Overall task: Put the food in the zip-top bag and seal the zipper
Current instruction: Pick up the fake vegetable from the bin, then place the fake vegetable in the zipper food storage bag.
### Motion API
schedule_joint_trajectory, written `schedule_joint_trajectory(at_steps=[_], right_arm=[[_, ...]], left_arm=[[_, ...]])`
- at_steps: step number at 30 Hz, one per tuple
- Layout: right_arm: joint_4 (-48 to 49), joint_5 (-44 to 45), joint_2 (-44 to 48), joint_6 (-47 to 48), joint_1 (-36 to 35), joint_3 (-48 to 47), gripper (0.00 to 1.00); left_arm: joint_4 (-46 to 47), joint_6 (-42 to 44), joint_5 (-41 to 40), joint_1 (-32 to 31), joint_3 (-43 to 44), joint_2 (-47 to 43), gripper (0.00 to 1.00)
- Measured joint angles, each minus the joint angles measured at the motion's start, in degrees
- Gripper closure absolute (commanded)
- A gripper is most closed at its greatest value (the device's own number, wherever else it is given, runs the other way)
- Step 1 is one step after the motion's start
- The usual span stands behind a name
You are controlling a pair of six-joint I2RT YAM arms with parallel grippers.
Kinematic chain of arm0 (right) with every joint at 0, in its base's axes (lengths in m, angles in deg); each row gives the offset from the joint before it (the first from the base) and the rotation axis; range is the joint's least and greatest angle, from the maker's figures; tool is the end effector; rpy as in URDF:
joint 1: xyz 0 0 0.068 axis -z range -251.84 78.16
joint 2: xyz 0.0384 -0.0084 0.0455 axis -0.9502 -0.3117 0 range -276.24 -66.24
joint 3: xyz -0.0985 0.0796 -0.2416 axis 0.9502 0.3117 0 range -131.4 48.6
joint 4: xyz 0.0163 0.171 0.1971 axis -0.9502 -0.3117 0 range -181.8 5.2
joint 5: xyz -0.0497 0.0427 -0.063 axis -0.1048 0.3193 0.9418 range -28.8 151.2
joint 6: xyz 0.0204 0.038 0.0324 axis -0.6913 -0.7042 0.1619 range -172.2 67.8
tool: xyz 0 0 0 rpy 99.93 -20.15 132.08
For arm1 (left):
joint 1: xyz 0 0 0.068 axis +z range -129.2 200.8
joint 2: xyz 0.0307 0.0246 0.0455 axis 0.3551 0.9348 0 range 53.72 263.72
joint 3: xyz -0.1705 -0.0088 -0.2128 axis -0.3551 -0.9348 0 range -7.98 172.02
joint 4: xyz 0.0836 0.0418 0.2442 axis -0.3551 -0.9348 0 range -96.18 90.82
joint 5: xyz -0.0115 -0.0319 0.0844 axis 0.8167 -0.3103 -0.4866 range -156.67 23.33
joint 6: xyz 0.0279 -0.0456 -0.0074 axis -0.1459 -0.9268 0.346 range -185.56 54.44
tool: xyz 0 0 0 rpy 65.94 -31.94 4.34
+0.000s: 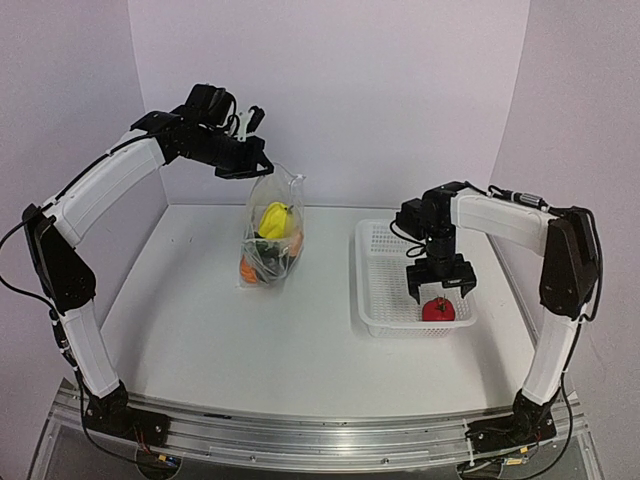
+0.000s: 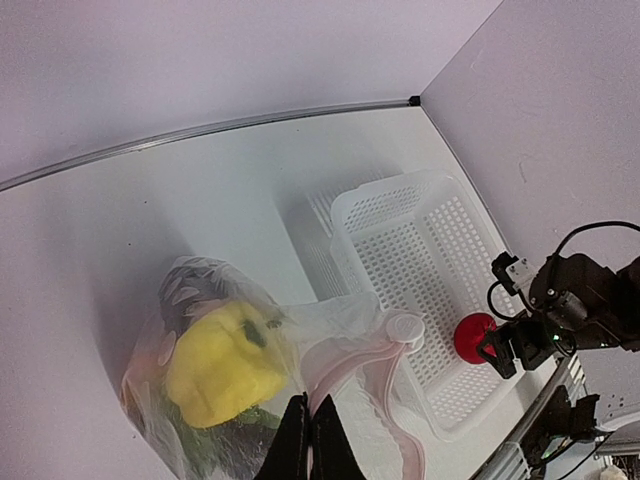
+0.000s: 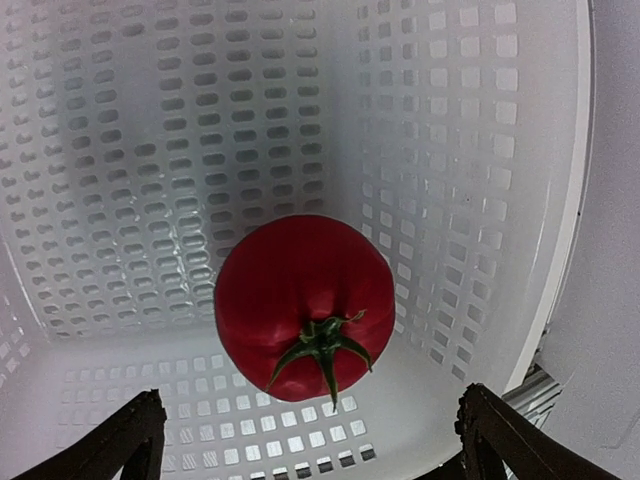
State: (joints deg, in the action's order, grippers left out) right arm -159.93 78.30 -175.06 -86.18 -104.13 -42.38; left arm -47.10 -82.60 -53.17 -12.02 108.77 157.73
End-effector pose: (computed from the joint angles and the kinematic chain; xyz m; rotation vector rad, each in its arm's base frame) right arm 0.3024 0.1787 0.2376 0.0323 2.9926 -0.4190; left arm 0.3304 -0.2230 0.4197 0.4478 2.2207 -0.7369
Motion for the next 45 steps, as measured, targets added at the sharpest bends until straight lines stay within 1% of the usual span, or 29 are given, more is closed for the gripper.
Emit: schedule_joint_trajectory(at_steps=[6, 12, 14, 18, 20, 21, 24, 26, 30, 33, 36, 38, 40, 41, 43, 45], right_arm=[[2.6, -4.1, -1.9, 1.7, 2.7, 3.3, 0.02], [6.7, -7.7, -4.4, 3.0, 3.0, 4.8, 0.03], [7.6, -8.1, -5.2, 3.3, 3.0, 4.9, 0.05], [8.9, -7.7, -6.9, 4.1, 3.3, 4.9, 0.18], [9.3, -7.4, -7.9, 4.4, 3.4, 4.9, 0.3], [9.6, -7.2, -8.2, 4.4, 3.4, 4.9, 0.39], [9.8, -6.7, -8.3, 4.6, 3.5, 4.9, 0.59], [9.8, -6.3, -8.3, 4.8, 3.5, 4.9, 0.68], [9.7, -6.1, -7.5, 5.1, 3.6, 4.0, 0.76], [8.7, -6.2, -5.6, 5.6, 3.2, 0.2, 0.81], [8.4, -6.6, -2.3, 6.5, 1.5, -9.7, 0.83], [10.2, -7.4, -0.2, 7.4, -1.2, -17.0, 0.86], [15.7, -9.4, 2.4, 8.1, -5.4, -23.0, 0.9], [19.6, -11.2, 3.9, 8.2, -7.7, -24.3, 0.92], [28.1, -15.6, 6.4, 7.2, -11.9, -24.8, 0.95], [36.4, -20.4, 6.9, 5.4, -15.6, -25.0, 0.96]], left_arm=[[0.0, 0.1, 0.0, 0.0, 0.0, 0.0, 1.0], [0.0, 0.1, 0.0, 0.0, 0.0, 0.0, 1.0], [0.0, 0.1, 0.0, 0.0, 0.0, 0.0, 1.0], [0.0, 0.2, 0.0, 0.0, 0.0, 0.0, 1.0], [0.0, 0.2, 0.0, 0.0, 0.0, 0.0, 1.0], [0.0, 0.3, 0.0, 0.0, 0.0, 0.0, 1.0], [0.0, 0.3, 0.0, 0.0, 0.0, 0.0, 1.0], [0.0, 0.3, 0.0, 0.0, 0.0, 0.0, 1.0], [0.0, 0.5, 0.0, 0.0, 0.0, 0.0, 1.0], [0.0, 0.5, 0.0, 0.0, 0.0, 0.0, 1.0], [0.0, 0.5, 0.0, 0.0, 0.0, 0.0, 1.0], [-0.1, 0.5, 0.1, 0.0, 0.0, 0.0, 1.0], [0.0, 0.5, 0.1, 0.0, 0.0, 0.0, 1.0], [0.0, 0.5, 0.2, 0.0, 0.0, 0.0, 1.0], [0.0, 0.5, 0.3, 0.0, 0.0, 0.0, 1.0], [0.0, 0.5, 0.3, 0.0, 0.0, 0.0, 1.0]])
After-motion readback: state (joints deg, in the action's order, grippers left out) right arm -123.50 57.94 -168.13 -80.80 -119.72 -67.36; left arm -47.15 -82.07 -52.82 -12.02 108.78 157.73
